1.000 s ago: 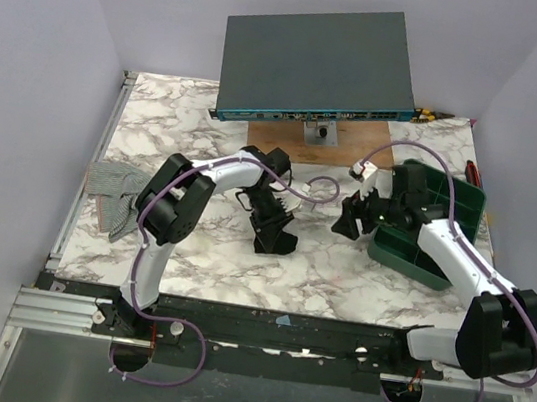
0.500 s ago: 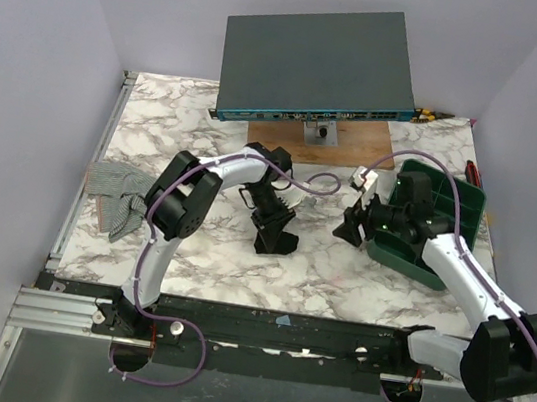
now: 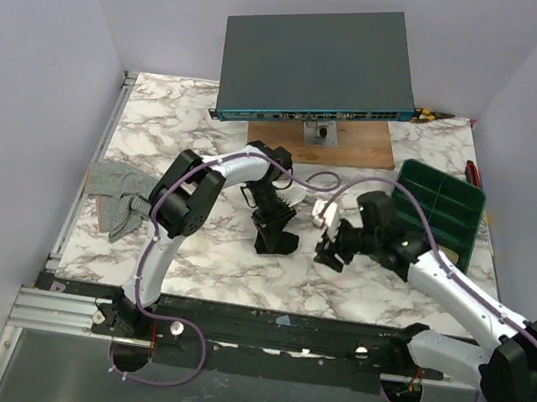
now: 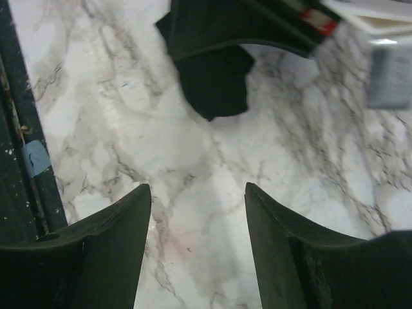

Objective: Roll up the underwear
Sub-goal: Roll the underwear to the center of the board.

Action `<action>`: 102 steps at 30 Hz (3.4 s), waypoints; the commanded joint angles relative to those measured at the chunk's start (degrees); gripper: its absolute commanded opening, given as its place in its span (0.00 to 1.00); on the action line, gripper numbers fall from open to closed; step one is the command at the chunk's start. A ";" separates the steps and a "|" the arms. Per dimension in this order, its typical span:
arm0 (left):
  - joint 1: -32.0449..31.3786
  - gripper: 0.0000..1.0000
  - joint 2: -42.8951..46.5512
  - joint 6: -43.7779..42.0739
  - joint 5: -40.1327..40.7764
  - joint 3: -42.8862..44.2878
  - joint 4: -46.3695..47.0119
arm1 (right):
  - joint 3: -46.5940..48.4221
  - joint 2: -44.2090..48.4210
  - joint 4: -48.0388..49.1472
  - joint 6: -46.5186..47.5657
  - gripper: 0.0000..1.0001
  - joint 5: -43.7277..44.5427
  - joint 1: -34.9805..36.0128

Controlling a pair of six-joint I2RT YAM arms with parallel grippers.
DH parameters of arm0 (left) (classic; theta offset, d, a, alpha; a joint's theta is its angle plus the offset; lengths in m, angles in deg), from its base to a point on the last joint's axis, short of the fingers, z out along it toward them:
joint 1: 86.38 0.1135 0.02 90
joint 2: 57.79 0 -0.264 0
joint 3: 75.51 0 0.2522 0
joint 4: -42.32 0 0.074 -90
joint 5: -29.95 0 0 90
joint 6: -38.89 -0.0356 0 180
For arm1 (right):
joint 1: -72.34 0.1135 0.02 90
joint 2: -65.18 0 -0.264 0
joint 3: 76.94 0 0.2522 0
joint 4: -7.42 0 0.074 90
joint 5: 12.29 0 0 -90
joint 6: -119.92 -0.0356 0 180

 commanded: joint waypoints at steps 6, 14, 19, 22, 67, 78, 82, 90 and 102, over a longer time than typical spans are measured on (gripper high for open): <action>0.25 0.08 -3.50 0.33 2.16 0.67 1.63 | -2.99 -4.89 9.21 3.19 0.69 18.08 15.90; 0.85 0.08 -4.50 0.05 0.96 1.87 0.12 | -2.27 -12.65 16.82 5.43 0.71 24.74 21.74; 1.19 0.08 -4.83 -0.37 0.37 2.30 -0.48 | -1.75 -16.79 21.16 6.08 0.72 26.74 23.04; 1.19 0.08 -5.24 -0.42 0.24 2.73 -1.05 | -1.39 -18.90 23.52 6.38 0.72 28.23 23.35; 2.56 0.05 -8.54 -2.86 -3.77 6.70 -6.64 | -0.77 -34.27 34.26 7.05 0.59 28.76 24.60; 2.53 0.06 -8.40 -3.43 -4.38 6.70 -6.92 | -1.74 -33.79 35.23 4.59 0.67 28.07 21.84; 2.54 0.05 -8.27 -4.12 -4.73 6.48 -7.19 | -0.81 -34.46 33.90 4.72 0.68 25.48 20.59; 2.54 0.05 -8.28 -4.29 -5.00 6.59 -7.26 | 3.10 -36.48 27.79 6.52 0.56 21.16 20.30; 3.04 0.21 -7.54 -3.26 -4.45 5.83 -6.21 | 8.46 -39.23 18.38 5.75 0.01 16.75 19.29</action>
